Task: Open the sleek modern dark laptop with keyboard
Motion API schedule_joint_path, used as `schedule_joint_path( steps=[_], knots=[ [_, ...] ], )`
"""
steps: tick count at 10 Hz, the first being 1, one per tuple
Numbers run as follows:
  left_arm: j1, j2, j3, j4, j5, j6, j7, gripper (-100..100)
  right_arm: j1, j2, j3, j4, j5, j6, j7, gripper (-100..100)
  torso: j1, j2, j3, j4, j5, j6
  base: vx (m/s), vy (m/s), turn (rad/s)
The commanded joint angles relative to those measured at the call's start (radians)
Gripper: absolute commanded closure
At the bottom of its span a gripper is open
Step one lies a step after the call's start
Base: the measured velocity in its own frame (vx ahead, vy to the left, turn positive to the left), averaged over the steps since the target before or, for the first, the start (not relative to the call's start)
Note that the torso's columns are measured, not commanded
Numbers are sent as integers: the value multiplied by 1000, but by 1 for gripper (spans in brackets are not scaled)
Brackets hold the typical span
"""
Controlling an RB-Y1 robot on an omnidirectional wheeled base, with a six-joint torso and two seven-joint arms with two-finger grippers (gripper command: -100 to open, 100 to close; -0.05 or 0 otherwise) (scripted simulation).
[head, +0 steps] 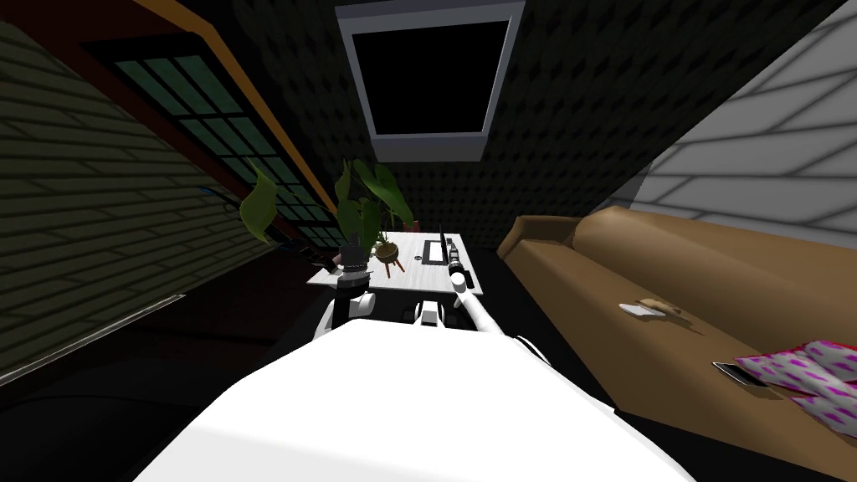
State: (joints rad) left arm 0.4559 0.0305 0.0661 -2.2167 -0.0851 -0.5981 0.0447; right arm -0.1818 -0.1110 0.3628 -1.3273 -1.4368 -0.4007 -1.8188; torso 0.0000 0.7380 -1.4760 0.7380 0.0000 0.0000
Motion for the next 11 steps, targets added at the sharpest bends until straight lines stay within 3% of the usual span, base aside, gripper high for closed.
schedule_joint_path(
  steps=[1, 11],
  knots=[
    [0, 0, 0, 0, 0, 0, 0, 0, 3, -2, 1, -15, -48, -6, -49, -100, 0, 0, 0, 0, 0, 0, 3, 13, 24],
    [0, 0, 0, 0, 0, 0, 0, 0, 11, 10, 6, -65, -246, -33, -246, -100, 0, 0, 0, 0, 0, 0, 3, 15, 36]
  ],
)
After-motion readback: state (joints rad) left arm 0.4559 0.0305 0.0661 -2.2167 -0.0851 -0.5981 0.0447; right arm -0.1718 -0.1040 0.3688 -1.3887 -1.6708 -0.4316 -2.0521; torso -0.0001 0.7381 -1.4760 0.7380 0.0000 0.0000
